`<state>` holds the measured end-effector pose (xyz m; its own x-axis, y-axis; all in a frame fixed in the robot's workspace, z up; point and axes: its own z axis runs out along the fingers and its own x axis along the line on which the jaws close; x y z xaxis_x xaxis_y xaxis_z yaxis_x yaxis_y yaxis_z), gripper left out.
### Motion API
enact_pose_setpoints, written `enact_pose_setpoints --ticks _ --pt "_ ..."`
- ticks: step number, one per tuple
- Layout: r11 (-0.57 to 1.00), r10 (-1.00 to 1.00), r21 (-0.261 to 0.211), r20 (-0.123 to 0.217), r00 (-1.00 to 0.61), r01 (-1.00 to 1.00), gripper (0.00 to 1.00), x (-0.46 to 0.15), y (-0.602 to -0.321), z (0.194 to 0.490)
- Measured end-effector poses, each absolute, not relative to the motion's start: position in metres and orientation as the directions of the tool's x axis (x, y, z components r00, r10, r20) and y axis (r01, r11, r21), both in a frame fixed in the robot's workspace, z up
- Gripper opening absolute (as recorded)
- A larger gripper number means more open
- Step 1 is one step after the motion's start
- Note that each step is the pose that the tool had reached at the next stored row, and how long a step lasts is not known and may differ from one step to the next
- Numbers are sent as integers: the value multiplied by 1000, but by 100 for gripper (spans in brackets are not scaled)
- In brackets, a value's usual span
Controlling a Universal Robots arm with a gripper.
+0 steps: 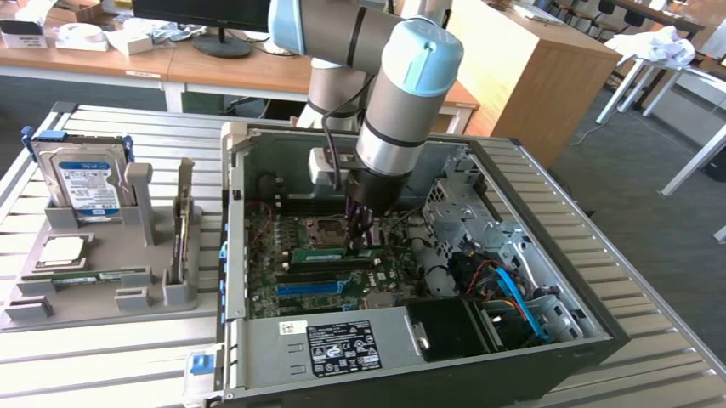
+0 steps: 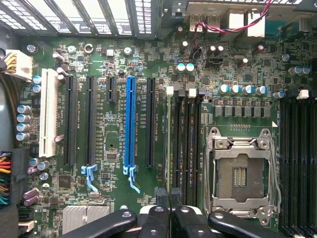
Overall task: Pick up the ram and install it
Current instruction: 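Insert the ram into the slot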
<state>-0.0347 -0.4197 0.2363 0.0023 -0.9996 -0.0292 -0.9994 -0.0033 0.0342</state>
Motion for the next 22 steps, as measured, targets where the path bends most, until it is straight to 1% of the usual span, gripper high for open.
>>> enact_pose_setpoints --ticks 22 --pt "-3 -1000 34 -29 2 -999 12 -35 -418 232"
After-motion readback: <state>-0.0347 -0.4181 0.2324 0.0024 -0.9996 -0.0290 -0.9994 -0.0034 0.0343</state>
